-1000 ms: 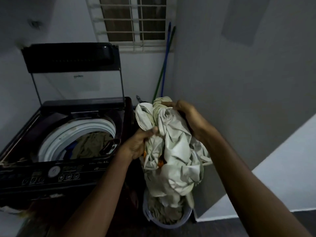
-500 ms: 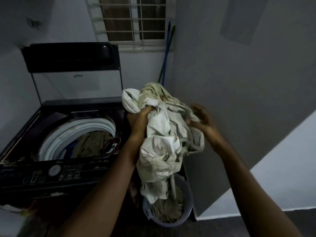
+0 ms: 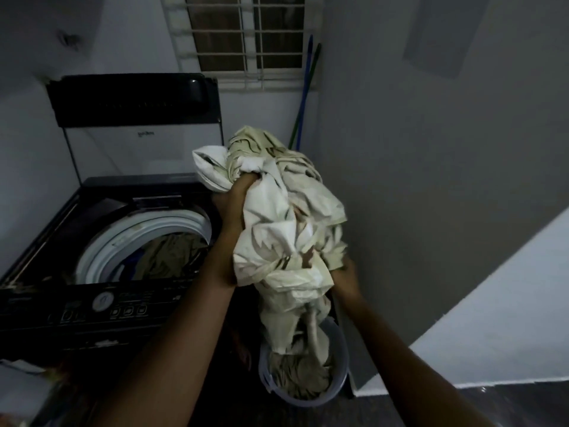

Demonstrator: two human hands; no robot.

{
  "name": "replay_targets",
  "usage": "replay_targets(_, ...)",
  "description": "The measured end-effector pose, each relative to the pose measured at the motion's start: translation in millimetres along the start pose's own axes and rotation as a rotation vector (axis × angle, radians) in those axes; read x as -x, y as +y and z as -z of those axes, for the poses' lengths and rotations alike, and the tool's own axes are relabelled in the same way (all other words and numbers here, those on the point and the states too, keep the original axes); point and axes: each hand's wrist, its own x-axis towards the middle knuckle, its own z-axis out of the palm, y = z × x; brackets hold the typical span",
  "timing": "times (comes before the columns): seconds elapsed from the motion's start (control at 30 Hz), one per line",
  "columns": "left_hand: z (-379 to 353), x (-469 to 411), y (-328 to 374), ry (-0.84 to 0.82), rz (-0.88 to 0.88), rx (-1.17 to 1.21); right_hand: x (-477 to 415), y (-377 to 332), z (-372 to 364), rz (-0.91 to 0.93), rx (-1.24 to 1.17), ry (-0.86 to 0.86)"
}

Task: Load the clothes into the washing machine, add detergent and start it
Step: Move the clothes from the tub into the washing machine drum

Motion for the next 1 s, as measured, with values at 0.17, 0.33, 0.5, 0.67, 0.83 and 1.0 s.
replay_targets(0.17,1.1,-60.3,-1.1,0.168,-0.442,-0.373,-37.5,-45.8,47.9,0.187,0.026,0.233)
replay_targets(0.33,-24.9,-60.8,-33.2,0.163,-0.547,-0.487,-45.9,-90.8,-5.5,0.311,0.193,-0.001)
replay_targets(0.5,-21.7,-80.4,-40.4,-0.073,-0.423,-0.26,-39.5,-105.1,-29.4,0.136,0.103,-0.248)
replay_targets(0.67,-18.8,-74.4,-48.5,-0.297,-0.393,-0.142,-26.7,-119.3,-26.8,0.057,0.036,-0.333)
replay_targets(0.83,-18.3,-68.3,-52.7,-0.056,-0.355,-0.012,-17.4,-123.0,-33.5,0.017,-0.021,-0.413)
replay_targets(1.0,-19.3,-67.0,-38.3,0.039,-0.357,0.057,-15.5,-114.8,-17.9,0.076,-0.002,-0.544)
